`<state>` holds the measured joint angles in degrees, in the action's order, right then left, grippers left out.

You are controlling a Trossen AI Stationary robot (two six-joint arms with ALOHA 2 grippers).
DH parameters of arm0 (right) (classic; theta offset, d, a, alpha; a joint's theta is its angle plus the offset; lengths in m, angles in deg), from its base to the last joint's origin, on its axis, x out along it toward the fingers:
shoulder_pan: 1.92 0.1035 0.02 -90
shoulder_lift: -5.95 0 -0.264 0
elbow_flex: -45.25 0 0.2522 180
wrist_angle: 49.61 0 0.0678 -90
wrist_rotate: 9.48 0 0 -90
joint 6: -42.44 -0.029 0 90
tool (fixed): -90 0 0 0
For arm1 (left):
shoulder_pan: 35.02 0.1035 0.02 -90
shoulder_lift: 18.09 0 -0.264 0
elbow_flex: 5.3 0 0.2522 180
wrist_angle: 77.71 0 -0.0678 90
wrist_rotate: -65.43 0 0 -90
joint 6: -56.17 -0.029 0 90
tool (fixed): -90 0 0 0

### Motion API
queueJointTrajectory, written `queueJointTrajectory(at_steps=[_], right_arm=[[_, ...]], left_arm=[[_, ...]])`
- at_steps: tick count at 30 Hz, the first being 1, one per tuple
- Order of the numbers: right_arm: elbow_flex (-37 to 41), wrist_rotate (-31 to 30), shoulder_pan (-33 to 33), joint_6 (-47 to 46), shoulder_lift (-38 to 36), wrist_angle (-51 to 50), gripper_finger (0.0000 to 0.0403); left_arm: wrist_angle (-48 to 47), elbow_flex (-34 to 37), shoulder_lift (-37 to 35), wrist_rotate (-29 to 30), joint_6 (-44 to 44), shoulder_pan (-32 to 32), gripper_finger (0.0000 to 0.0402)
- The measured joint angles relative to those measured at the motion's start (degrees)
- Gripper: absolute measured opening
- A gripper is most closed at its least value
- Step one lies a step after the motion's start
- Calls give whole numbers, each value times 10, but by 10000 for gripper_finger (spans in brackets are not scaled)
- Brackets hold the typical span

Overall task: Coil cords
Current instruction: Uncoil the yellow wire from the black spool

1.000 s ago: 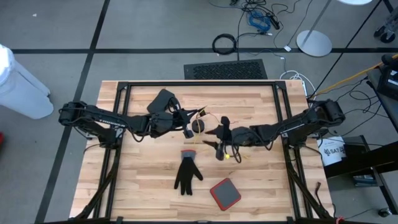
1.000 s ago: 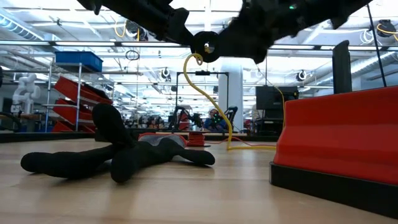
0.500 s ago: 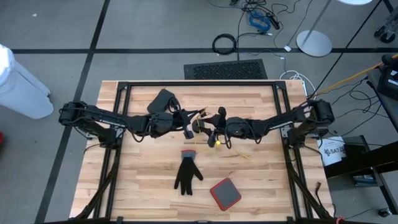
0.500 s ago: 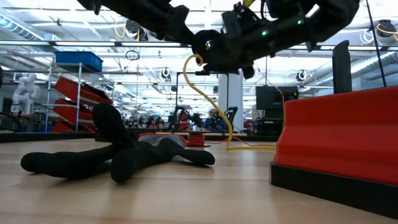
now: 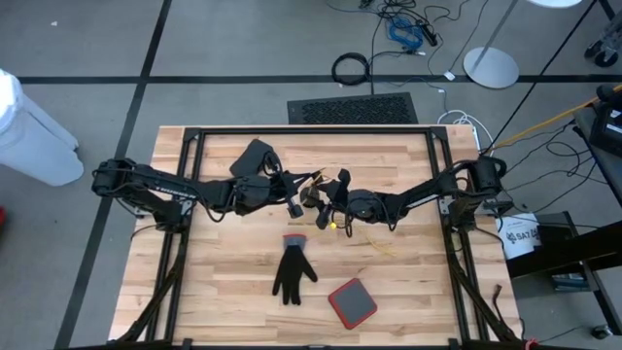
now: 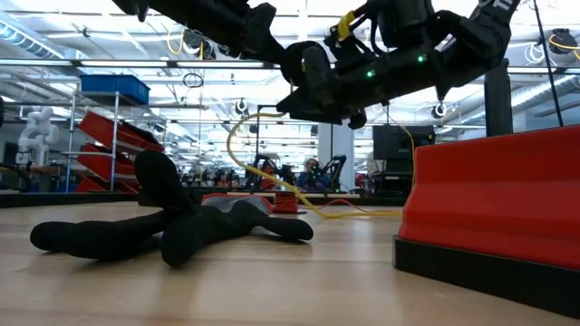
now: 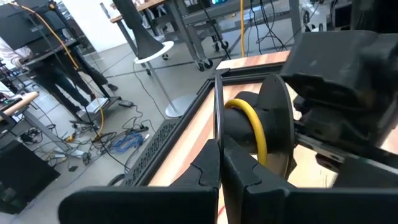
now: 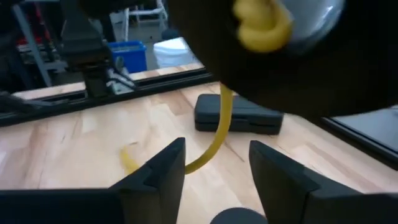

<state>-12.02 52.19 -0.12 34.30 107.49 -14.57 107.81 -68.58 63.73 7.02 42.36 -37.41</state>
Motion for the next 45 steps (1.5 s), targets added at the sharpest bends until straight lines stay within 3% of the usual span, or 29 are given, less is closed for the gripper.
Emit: queueJointTrajectory(at_steps=[9,31,34,38,45], right_arm=[[0,-20,16,21,8,7,10],[0,14,63,75,2,103,1],[0,-25,82,109,-15,103,1],[0,-131,101,153,-50,49,0],[0,-211,101,100,-137,-184,0]], left_arm=[[2,0,0,0,0,0,0],[-49,0,0,45,-17,5,0],[-60,0,0,50,-17,5,0],[-60,0,0,51,-16,4,0],[-55,0,0,51,-15,-4,0]])
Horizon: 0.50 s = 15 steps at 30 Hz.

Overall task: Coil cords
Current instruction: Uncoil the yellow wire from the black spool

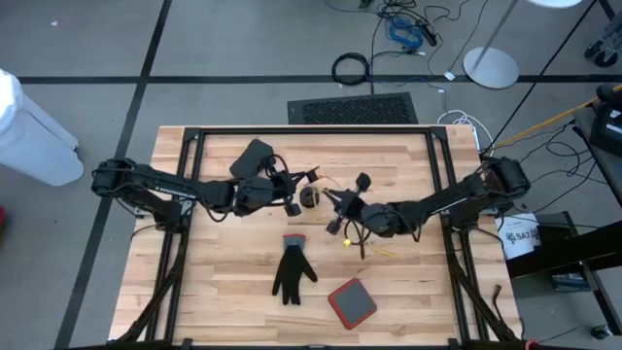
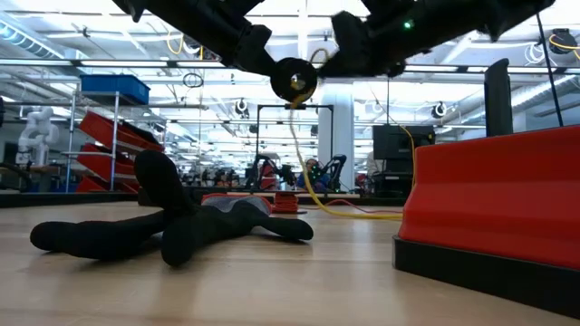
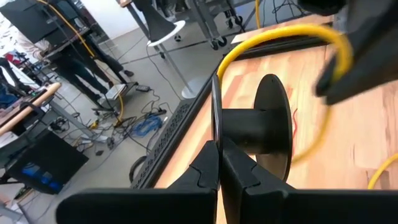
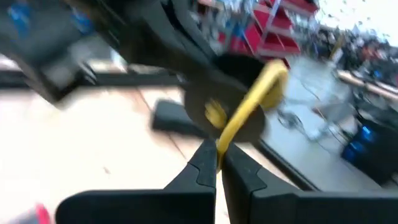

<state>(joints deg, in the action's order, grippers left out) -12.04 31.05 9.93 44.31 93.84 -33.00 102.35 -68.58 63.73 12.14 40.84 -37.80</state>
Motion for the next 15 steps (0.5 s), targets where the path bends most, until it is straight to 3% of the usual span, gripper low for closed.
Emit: queueJointTrajectory(at_steps=[7,15], right_arm=[[0,-4,-18,-106,-23,-189,0],[36,51,-40,-150,2,-142,0]], left_arm=[[26,0,0,-4,0,-2,0],[54,0,0,-32,0,-2,0]])
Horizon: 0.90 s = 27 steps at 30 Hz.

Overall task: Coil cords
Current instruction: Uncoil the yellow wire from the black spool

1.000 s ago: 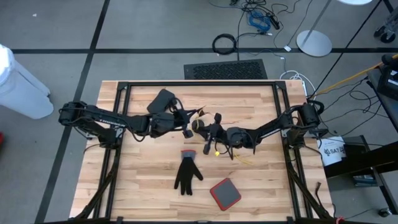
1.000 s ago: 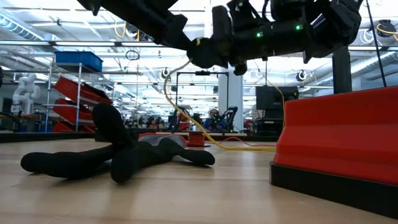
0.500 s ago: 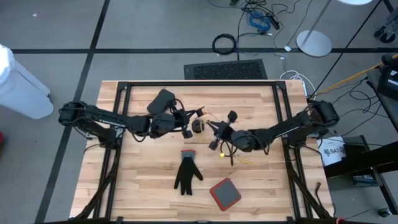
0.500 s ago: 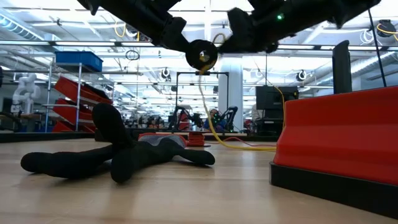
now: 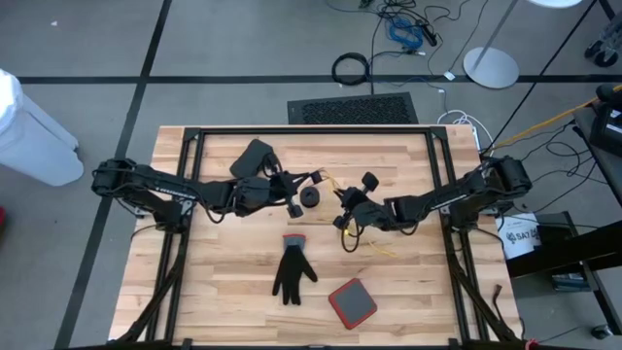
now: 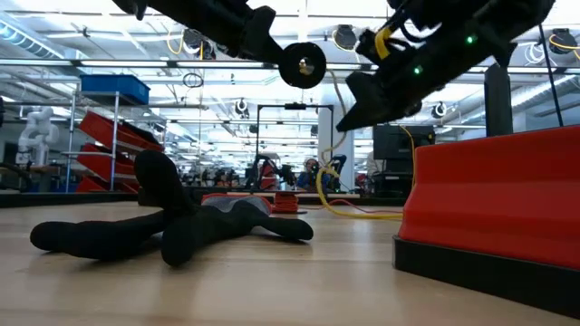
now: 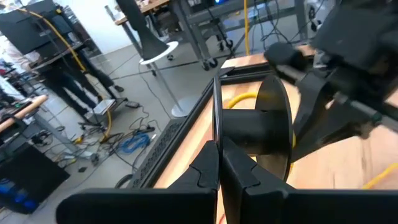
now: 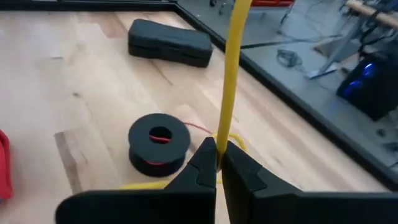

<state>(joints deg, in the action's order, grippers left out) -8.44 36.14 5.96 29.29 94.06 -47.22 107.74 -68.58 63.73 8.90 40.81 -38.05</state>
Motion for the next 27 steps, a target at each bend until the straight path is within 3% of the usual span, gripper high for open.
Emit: queueJointTrajectory(at_steps=[4,16,23,27], right_arm=[[24,33,-4,-2,7,46,0],[27,244,-1,41,9,137,0],[27,332,19,84,9,169,0],[26,348,31,107,8,217,0]], left_arm=[[10,0,0,-5,0,0,0],[46,0,0,-32,20,21,0],[53,0,0,-53,46,52,0],[50,0,0,-66,62,71,0]])
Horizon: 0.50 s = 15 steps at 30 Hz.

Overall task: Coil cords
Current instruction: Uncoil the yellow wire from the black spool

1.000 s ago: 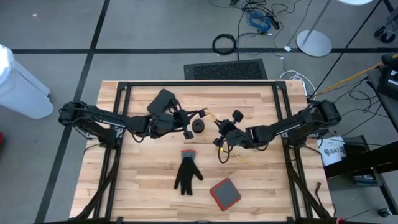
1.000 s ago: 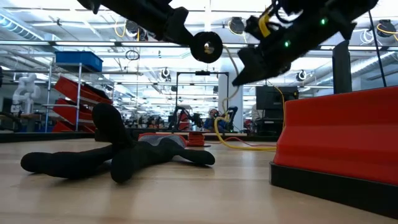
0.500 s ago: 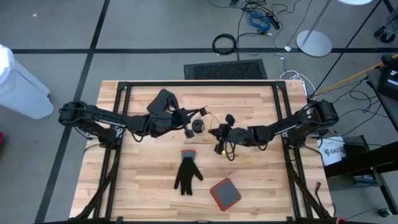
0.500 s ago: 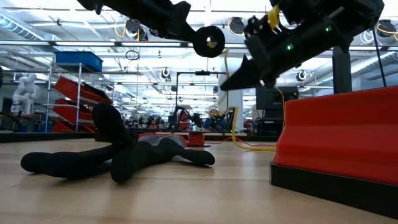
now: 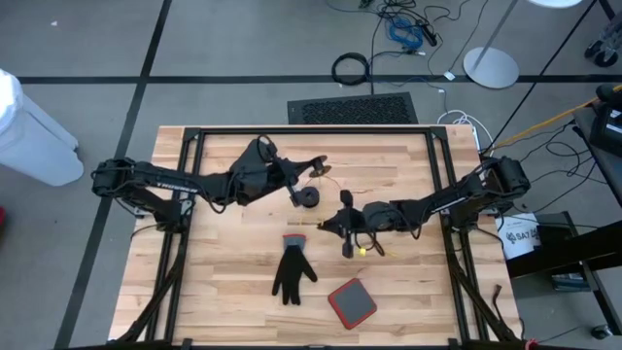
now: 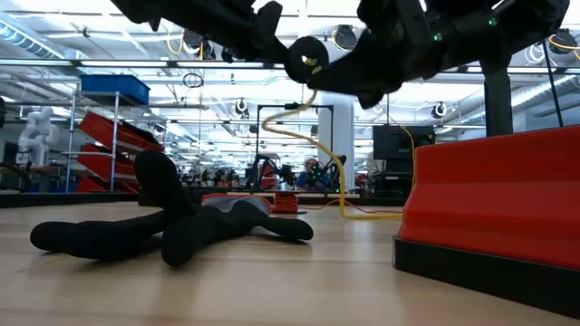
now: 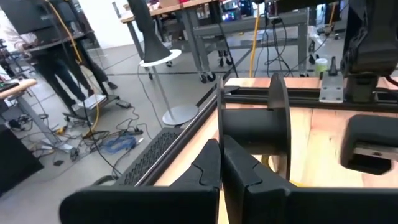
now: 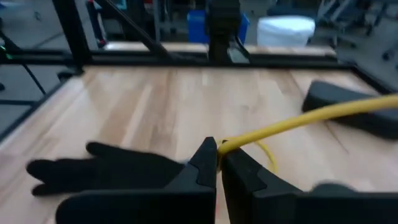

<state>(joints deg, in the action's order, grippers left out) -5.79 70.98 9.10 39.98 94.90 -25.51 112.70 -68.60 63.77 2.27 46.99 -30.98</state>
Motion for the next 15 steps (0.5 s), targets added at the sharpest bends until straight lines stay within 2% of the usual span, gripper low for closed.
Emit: queueJointTrajectory(at_steps=[9,15], right_arm=[[0,11,1,-7,0,15,18],[0,-22,1,-33,0,-22,82]], left_arm=[[9,0,31,-21,-1,20,0],[26,0,81,-33,-1,42,0]])
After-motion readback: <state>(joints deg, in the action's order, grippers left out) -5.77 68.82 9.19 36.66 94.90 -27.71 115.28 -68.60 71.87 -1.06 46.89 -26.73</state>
